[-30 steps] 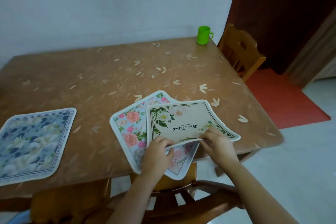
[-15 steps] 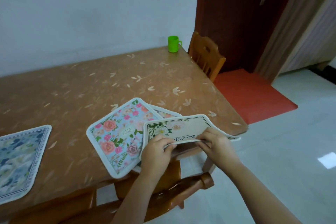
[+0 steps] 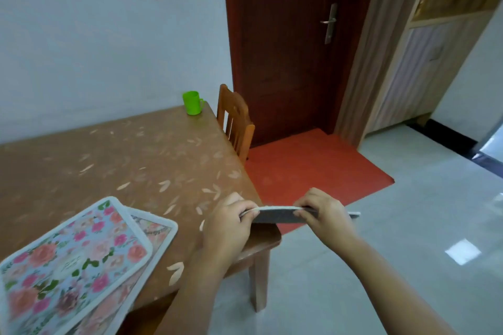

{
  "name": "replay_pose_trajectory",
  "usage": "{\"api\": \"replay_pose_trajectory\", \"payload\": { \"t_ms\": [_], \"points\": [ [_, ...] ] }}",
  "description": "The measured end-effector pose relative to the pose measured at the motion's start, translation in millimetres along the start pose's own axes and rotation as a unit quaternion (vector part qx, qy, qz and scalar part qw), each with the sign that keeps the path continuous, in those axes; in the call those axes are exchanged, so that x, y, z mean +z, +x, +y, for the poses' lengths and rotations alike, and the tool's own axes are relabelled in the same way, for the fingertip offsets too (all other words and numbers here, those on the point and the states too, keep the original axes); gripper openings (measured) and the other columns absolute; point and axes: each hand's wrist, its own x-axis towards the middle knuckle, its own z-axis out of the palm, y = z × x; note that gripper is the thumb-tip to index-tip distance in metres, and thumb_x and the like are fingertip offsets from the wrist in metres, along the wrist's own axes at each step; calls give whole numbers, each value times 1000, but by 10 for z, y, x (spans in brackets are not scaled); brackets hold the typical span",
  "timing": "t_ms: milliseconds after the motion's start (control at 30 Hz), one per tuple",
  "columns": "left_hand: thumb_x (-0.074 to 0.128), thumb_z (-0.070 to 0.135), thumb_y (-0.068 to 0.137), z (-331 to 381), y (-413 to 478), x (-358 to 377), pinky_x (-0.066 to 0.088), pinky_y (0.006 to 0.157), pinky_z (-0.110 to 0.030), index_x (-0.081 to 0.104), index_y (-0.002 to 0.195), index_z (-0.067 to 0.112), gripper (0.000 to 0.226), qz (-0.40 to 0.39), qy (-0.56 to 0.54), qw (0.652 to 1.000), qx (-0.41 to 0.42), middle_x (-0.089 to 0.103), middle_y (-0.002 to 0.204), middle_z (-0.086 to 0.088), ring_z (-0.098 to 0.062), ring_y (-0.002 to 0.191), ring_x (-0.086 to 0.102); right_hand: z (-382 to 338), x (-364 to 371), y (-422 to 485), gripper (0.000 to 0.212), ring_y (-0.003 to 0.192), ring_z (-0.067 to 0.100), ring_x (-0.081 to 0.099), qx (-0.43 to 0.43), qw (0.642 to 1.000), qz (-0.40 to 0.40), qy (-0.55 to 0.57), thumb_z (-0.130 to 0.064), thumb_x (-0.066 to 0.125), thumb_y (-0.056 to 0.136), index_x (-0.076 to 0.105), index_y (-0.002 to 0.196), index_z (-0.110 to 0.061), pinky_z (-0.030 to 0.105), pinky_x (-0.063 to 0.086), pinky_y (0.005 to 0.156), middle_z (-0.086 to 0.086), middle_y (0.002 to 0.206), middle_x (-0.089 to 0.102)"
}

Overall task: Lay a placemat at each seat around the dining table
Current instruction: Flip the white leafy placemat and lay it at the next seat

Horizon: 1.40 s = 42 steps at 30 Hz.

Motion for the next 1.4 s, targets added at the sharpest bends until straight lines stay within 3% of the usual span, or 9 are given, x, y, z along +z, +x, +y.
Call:
{"api": "replay_pose_trajectory", "payload": {
  "t_ms": [100, 333, 633, 833, 967, 1133, 1233, 1300, 1400],
  "points": [
    [65, 19, 80, 265, 212, 232, 31, 67, -7, 66, 74, 29, 12, 13, 20, 999, 30, 50, 68, 19, -2, 72, 43, 294, -291, 93, 6, 75, 12, 54, 13, 1000, 8, 13, -9, 67, 79, 67, 77, -15, 23, 41, 68, -6, 77, 55],
    [62, 21, 82, 527, 857, 674, 37, 63, -21, 66, 77, 29, 11, -23, 51, 997, 57, 55, 75, 12, -5, 74, 48, 932, -622, 420, 9, 78, 13, 58, 47, 998, 26, 32, -8, 68, 78, 67, 77, -17, 33, 48, 73, -7, 79, 58],
    [56, 25, 88, 517, 2176, 1335, 35, 69, -13, 66, 83, 31, 13, -100, 26, 994, 35, 52, 78, 17, -5, 80, 51, 1700, -873, 1508, 11, 79, 5, 55, 61, 998, 6, -4, -12, 67, 79, 66, 78, -24, 20, 42, 71, -16, 79, 56],
    [64, 19, 82, 419, 2907, 1486, 45, 74, -28, 72, 83, 24, 9, -56, -7, 998, 21, 58, 77, 13, -7, 78, 55, 1941, -951, 2371, 11, 80, 7, 57, 23, 999, -23, -21, -12, 66, 80, 67, 80, -23, 27, 48, 74, -17, 80, 55],
    [65, 18, 81, 329, 3203, 1503, 42, 71, -21, 72, 83, 22, 8, -46, 3, 999, 19, 55, 74, 17, -6, 76, 55, 2065, -903, 2782, 10, 81, 12, 59, -4, 999, -41, -7, -9, 67, 79, 68, 80, -19, 34, 51, 75, -9, 82, 60],
    [66, 16, 81, 186, 3541, 1493, 45, 74, -27, 72, 84, 17, 7, -9, 33, 999, -14, 60, 78, 7, -11, 77, 57, 2222, -741, 3379, 13, 75, 2, 54, -53, 995, -80, 13, -8, 67, 78, 68, 79, -21, 2, 36, 70, -17, 77, 54],
    [65, 19, 81, 151, 3754, 1507, 43, 73, -21, 71, 83, 21, 7, 16, 67, 997, -45, 61, 79, 9, -9, 78, 56, 2337, -663, 3765, 12, 70, -3, 49, -82, 992, -97, 18, -10, 66, 79, 68, 80, -22, -7, 25, 71, -17, 76, 54],
    [65, 21, 82, 151, 3900, 1523, 36, 68, -11, 71, 82, 24, 7, 43, 90, 992, -77, 59, 77, 15, -5, 76, 54, 2417, -642, 4056, 11, 74, -1, 52, -111, 985, -127, 32, -11, 65, 80, 67, 82, -22, -1, 31, 70, -14, 79, 56],
    [65, 21, 82, 161, 4127, 1565, 35, 68, -18, 71, 81, 27, 9, 72, 94, 985, -129, 56, 74, 17, -6, 77, 53, 2517, -640, 4490, 10, 79, 7, 56, -165, 971, -165, 53, -11, 65, 81, 67, 84, -20, 14, 40, 70, -10, 82, 58]
  ]
}}
